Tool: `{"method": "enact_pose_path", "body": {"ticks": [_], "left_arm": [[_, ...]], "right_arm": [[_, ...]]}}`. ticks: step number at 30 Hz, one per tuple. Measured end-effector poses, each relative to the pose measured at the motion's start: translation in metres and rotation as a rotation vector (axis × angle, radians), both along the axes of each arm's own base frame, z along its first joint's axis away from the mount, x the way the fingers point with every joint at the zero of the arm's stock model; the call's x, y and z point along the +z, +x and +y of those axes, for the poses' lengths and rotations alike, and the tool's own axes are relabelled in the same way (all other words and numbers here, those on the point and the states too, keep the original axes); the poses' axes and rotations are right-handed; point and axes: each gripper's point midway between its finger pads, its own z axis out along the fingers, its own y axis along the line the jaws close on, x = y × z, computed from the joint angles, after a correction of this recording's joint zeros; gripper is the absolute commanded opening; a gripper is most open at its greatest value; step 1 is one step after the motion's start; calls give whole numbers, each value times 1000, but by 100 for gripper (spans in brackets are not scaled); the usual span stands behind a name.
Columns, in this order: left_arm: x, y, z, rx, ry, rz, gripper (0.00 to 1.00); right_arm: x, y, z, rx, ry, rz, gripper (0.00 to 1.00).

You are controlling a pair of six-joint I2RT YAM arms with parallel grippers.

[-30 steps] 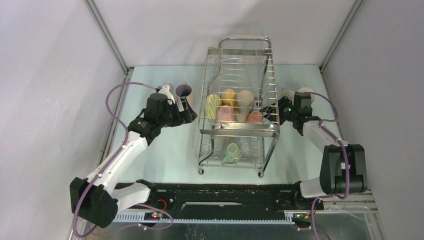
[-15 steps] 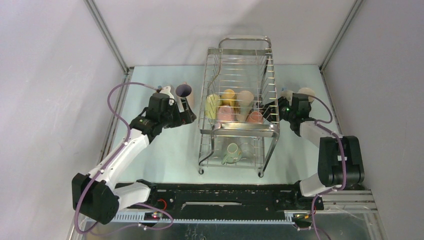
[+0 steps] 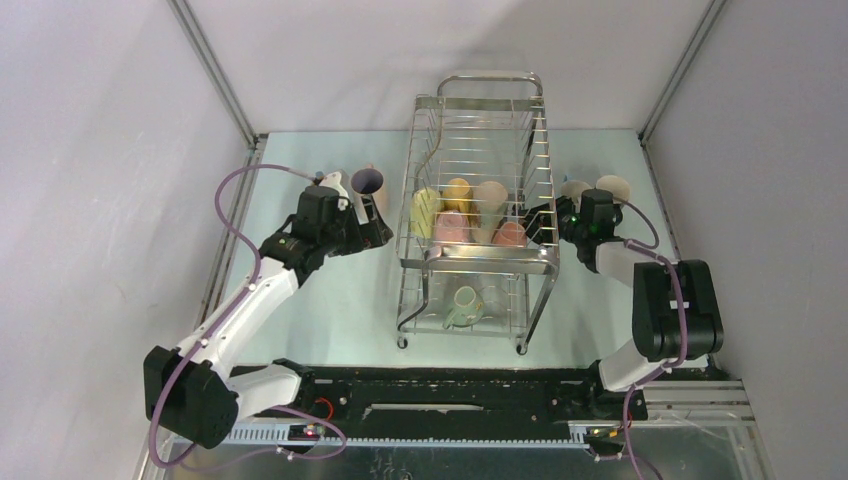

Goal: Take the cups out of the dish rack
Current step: Unload the cup from the dish rack.

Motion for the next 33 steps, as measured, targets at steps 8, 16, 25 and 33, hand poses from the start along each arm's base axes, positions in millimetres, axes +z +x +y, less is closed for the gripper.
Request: {"method": "enact_pose_path", "body": {"ticks": [8,16,25,33], "left_arm": [[3,3,-2,-6,-11,-14,100],[2,3,-6,-17,-20,-11,100],[2,3,-6,-17,-20,-11,100],[2,3,-6,-17,-20,-11,100]], "right_arm": [[-3,3,4,-7,56,29,31],[3,-1,12,16,131,62,8],[18,-9,17,45,147,52,0],[23,-15,15,45,108,18,0]]}}
